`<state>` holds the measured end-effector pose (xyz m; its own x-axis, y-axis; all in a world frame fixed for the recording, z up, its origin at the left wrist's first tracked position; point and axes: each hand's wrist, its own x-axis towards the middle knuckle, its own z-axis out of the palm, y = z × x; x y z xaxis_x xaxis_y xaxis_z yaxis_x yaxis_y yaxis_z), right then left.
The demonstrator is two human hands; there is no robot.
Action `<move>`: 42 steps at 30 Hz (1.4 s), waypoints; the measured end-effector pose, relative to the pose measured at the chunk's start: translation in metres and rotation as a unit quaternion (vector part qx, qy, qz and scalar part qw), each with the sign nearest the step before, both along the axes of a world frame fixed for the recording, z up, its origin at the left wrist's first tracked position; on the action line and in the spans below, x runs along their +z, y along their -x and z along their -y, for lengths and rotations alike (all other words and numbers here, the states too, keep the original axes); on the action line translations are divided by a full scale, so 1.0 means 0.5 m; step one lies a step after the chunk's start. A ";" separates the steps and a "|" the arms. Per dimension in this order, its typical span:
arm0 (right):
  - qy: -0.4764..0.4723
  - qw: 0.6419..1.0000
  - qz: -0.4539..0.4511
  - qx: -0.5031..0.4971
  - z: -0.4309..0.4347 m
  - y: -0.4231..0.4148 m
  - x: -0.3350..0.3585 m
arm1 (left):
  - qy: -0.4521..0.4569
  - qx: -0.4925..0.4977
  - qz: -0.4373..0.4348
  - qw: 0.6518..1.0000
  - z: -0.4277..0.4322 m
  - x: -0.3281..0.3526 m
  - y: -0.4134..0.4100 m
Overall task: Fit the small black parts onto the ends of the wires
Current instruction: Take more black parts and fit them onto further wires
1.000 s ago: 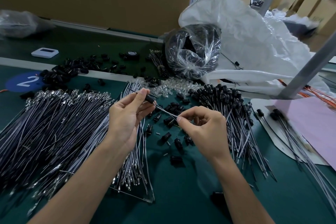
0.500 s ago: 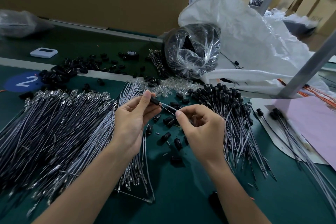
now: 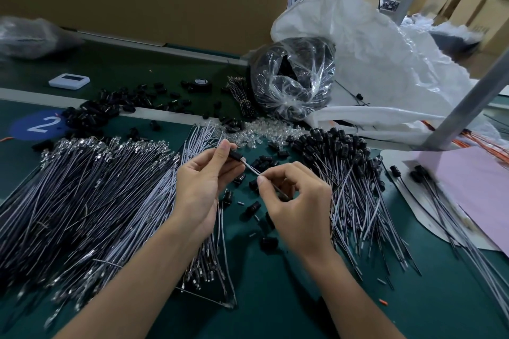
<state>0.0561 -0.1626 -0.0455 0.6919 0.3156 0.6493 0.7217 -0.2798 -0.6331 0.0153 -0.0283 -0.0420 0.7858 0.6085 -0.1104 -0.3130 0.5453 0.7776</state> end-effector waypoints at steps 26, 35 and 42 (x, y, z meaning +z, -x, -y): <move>0.035 0.999 -0.025 -0.016 0.005 -0.012 0.007 | -0.134 -0.076 -0.026 0.988 0.029 0.002 0.008; -0.114 0.965 -0.232 0.036 0.027 -0.034 0.027 | 0.028 0.045 0.010 0.999 -0.030 0.022 0.025; -0.410 0.782 -0.415 0.217 0.052 -0.045 0.058 | 0.040 -0.055 0.080 0.994 -0.014 0.027 0.035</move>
